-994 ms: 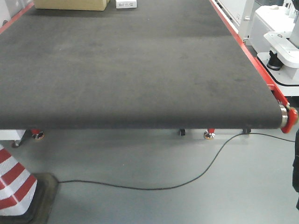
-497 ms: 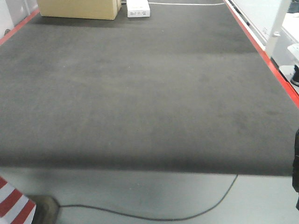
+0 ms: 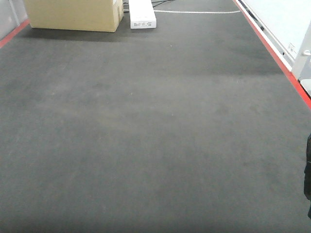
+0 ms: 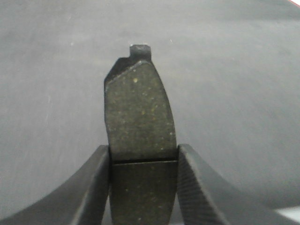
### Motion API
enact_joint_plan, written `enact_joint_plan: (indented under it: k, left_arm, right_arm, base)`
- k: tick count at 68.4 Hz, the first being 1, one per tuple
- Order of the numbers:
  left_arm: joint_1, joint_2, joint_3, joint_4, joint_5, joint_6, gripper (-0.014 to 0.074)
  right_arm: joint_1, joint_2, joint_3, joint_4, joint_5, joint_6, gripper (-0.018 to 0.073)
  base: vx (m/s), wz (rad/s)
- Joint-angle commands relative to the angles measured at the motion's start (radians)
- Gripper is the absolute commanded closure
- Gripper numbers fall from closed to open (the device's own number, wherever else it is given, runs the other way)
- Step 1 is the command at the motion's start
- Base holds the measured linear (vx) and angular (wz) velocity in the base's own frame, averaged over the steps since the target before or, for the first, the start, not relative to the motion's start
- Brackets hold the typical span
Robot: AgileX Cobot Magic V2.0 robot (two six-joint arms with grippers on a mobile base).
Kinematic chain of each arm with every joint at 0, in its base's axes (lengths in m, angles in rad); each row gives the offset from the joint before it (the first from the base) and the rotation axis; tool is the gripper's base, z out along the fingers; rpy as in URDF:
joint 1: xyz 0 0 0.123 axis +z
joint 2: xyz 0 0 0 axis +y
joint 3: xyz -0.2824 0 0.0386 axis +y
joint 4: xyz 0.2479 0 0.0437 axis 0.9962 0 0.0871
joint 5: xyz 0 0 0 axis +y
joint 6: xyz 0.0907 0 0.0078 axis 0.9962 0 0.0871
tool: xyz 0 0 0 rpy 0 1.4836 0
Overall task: Move and align brake pads A on conveyor
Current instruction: 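Turn and approach the dark grey conveyor belt, then lower the left gripper and release its brake pad onto the belt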
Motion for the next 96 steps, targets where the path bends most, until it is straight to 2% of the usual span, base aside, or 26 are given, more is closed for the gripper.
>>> enact_joint_plan:
  k: [1,41,96]
  left_arm:
    - [-0.005,0.006,-0.025,-0.011,-0.092,-0.001,0.0603]
    - [-0.005,0.006,-0.025,-0.011,-0.092,-0.001,0.0603]
    - [-0.005,0.006,-0.025,-0.011,-0.092,-0.001,0.0603]
  right_arm:
    - [-0.001,0.006,-0.033,-0.01,-0.093,-0.003,0.0568]
    - [-0.001,0.006,-0.033,-0.01,-0.093,-0.003,0.0568]
    - [-0.001,0.006,-0.033,-0.01,-0.093,-0.003,0.0568]
  base:
    - [0.32,-0.02]
    - [0.24,-0.04]
    - [0.02,0.0]
